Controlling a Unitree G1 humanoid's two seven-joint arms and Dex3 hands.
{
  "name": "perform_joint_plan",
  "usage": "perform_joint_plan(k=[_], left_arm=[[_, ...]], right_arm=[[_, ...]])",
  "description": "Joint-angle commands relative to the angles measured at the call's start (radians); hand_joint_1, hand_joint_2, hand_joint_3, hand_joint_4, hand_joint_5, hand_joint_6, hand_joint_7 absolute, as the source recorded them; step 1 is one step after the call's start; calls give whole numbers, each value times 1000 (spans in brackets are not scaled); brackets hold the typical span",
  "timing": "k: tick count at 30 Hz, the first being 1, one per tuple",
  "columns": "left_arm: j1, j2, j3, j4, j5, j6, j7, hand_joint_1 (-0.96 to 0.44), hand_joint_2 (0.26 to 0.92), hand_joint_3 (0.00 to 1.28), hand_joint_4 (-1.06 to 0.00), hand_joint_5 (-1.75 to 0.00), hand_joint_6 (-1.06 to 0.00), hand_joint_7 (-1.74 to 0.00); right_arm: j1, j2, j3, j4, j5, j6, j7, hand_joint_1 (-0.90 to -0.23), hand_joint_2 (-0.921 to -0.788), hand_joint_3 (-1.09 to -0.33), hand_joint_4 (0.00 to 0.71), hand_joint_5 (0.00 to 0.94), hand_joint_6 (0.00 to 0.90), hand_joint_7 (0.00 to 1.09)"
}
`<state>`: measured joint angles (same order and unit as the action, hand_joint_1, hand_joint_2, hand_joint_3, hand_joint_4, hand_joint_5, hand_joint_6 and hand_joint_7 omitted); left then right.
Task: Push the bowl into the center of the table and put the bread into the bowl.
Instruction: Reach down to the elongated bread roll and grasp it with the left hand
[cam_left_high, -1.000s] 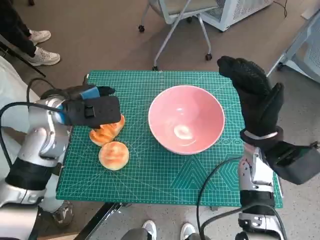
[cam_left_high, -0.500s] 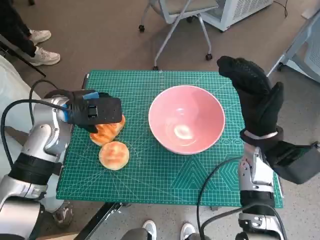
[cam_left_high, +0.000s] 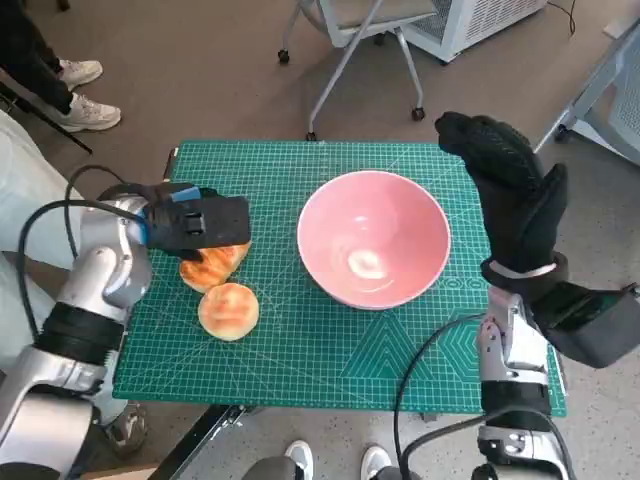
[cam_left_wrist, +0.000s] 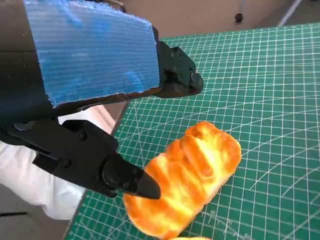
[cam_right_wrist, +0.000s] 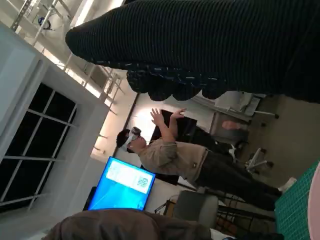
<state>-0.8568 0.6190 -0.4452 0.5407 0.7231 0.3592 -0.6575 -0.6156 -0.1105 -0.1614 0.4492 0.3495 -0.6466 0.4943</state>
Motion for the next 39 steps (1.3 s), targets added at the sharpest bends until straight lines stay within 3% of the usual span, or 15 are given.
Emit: perform_joint_plan(k=[1, 15, 30, 39], left_arm=[[-26, -25, -17, 27, 28, 23, 24, -591, 920, 107, -361, -26, -302, 0], [-36, -92, -49, 133, 44, 44, 94, -610, 921, 130, -368, -21, -280, 0], [-55, -119, -92, 245, 38, 9, 93, -627, 921, 103, -359, -13, -240, 0], [-22, -155, -49, 256, 9, 50, 213, -461, 899, 20, -465, -53, -427, -99]], right_arm=[[15, -1, -2, 6, -2, 10, -2, -631, -921, -732, 190, 0, 50, 542], [18, -5, -6, 6, -1, 7, -1, -634, -921, -730, 191, 0, 51, 542], [19, -7, -9, 2, 5, 13, 3, -647, -921, -721, 187, 0, 56, 537], [15, -6, -12, 11, 1, 8, 3, -644, -921, -721, 186, 0, 57, 533]])
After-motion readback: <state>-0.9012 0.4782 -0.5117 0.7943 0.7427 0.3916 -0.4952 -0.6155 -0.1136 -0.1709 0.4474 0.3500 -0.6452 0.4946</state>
